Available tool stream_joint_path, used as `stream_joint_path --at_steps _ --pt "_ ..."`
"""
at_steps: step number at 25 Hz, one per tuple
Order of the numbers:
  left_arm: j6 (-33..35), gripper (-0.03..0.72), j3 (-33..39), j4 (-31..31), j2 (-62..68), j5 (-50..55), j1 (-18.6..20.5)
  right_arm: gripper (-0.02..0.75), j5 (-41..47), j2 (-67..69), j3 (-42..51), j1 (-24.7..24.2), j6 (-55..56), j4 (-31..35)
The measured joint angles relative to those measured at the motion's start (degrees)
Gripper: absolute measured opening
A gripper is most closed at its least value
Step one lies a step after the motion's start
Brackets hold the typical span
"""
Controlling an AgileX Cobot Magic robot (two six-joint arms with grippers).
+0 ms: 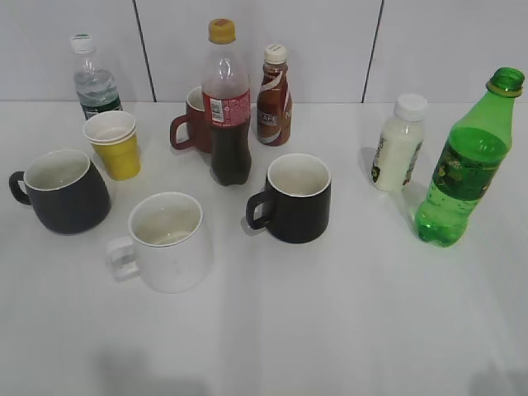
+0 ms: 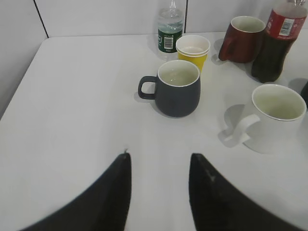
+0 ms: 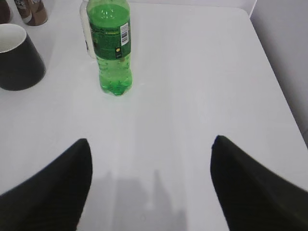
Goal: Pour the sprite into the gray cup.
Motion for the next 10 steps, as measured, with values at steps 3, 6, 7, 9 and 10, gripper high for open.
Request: stream_joint_path --at_steps 3,6,7,9,10 --pt "0.00 0.310 0.00 0.00 0.00 -0.04 0.00 0.575 0.00 0.00 0.00 0.00 0.00 0.00" --pt "0.00 0.302 0.00 0.00 0.00 -0.04 0.00 0.575 0.00 0.00 0.00 -0.07 0.00 0.00" --pt "0.00 0.297 0.00 0.00 0.00 -0.04 0.00 0.575 0.00 0.00 0.00 -0.07 0.00 0.00" --pt "0.00 0.287 0.00 0.00 0.00 -0.04 0.00 0.575 0.00 0.00 0.00 -0.07 0.00 0.00" --pt "0.00 0.281 0.00 0.00 0.00 -0.04 0.00 0.575 0.00 0.00 0.00 -0.07 0.00 0.00"
